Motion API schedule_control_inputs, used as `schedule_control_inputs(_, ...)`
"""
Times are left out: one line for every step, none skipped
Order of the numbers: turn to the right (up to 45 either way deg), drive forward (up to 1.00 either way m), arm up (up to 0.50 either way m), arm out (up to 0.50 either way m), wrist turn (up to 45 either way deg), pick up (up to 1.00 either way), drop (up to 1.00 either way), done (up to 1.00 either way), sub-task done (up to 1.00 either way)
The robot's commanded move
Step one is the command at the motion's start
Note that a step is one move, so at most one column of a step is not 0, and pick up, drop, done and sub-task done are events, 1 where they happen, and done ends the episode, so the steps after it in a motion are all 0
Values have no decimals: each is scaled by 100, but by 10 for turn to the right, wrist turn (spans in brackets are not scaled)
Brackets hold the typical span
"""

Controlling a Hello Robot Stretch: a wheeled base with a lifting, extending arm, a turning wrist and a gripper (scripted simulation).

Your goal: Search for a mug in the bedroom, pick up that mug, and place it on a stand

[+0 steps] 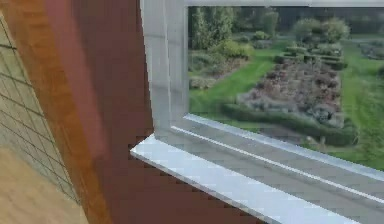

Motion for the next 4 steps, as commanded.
schedule_control_inputs(-450,0,0,0,0,0,0,0,0)
schedule_control_inputs(-60,0,0,0,0,0,0,0,0)
schedule_control_inputs(0,30,0,0,0,0,0,0,0)
schedule_control_inputs(-60,0,0,0,0,0,0,0,0)
